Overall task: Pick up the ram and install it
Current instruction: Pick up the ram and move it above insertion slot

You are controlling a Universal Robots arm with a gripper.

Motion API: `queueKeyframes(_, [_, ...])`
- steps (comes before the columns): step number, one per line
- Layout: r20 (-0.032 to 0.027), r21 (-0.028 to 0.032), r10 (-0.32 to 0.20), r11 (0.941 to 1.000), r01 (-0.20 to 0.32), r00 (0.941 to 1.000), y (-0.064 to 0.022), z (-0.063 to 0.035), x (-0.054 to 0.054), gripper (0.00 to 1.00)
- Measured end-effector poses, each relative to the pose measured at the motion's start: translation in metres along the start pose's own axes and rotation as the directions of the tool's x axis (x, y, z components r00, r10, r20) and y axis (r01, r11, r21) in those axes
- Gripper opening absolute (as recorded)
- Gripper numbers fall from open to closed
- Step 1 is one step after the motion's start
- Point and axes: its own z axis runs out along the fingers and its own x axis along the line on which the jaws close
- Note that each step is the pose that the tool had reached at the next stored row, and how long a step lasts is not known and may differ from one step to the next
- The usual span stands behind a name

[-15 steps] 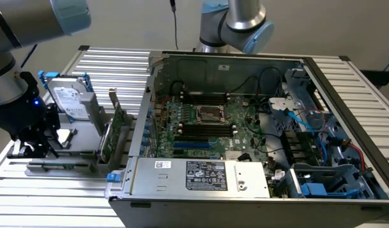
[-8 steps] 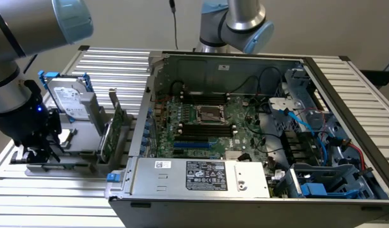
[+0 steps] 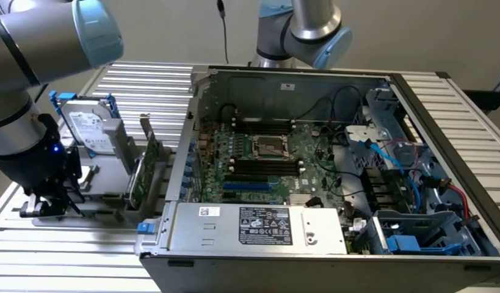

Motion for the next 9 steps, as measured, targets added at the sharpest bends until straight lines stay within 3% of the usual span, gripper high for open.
queueKeyframes(9, [-0.0006,-0.0035,-0.005,1.0,0.005,1.0,-0.0038,0.0164,0.0,0.3])
